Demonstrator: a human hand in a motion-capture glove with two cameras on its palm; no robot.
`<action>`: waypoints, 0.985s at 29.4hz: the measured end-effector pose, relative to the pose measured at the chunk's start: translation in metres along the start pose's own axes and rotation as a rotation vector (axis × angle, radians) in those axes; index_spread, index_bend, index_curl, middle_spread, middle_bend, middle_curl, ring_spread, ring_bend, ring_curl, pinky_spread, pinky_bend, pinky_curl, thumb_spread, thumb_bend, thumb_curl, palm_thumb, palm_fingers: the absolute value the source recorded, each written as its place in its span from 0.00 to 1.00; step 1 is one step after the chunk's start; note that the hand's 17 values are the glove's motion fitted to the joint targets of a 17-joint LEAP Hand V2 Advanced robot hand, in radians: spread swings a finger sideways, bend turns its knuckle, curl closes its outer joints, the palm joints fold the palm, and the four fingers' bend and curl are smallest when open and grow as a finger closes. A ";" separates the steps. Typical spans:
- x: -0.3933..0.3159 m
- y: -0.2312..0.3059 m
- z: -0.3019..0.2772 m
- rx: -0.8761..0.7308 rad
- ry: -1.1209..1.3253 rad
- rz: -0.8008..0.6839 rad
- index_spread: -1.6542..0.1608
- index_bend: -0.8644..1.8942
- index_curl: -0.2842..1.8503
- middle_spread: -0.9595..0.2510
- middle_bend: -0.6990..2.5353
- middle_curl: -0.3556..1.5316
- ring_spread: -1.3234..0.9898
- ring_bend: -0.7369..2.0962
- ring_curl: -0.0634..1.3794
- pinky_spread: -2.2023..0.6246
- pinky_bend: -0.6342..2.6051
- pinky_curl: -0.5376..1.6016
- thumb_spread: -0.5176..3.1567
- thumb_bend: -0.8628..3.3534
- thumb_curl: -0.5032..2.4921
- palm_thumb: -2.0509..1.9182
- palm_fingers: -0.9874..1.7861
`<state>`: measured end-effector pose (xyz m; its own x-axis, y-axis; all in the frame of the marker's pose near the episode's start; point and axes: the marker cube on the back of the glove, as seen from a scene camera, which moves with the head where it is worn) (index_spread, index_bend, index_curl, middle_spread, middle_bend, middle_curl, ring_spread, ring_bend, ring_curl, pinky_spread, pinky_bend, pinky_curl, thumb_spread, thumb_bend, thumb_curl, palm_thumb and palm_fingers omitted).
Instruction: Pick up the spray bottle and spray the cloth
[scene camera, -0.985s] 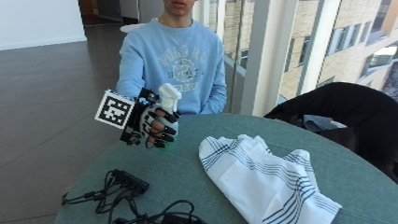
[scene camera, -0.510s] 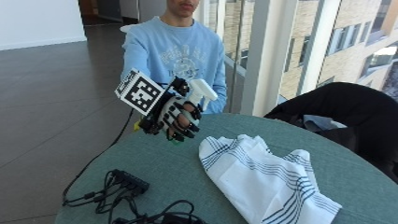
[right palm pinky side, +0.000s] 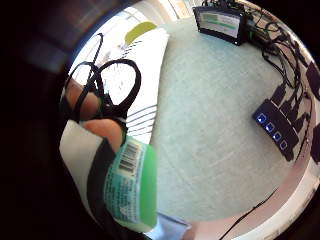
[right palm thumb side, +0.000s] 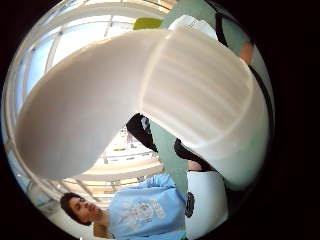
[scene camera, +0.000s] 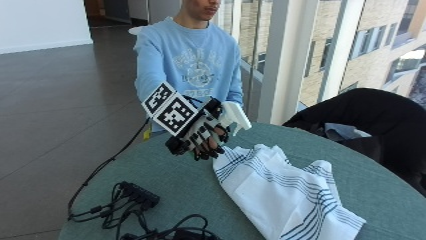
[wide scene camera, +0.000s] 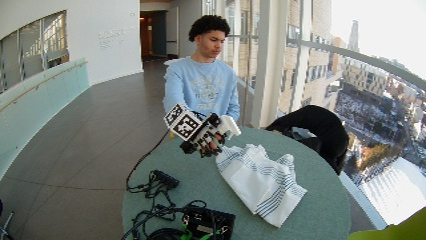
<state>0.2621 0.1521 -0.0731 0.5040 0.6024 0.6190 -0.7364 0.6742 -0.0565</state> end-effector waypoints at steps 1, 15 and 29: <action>0.000 0.000 0.002 -0.008 0.002 0.003 0.77 0.37 0.32 0.74 0.26 0.38 0.56 0.47 0.33 0.80 0.30 0.43 0.32 0.20 0.37 0.76 0.76; -0.003 -0.002 0.012 -0.088 0.002 0.018 0.78 0.37 0.33 0.74 0.26 0.37 0.56 0.49 0.34 0.79 0.31 0.43 0.31 0.20 0.38 0.76 0.77; -0.002 -0.002 0.014 -0.111 0.017 0.037 0.79 0.37 0.34 0.74 0.26 0.37 0.56 0.50 0.34 0.79 0.32 0.43 0.31 0.20 0.39 0.76 0.77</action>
<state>0.2560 0.1436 -0.0627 0.4855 0.6342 0.6018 -0.7008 0.6939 -0.1658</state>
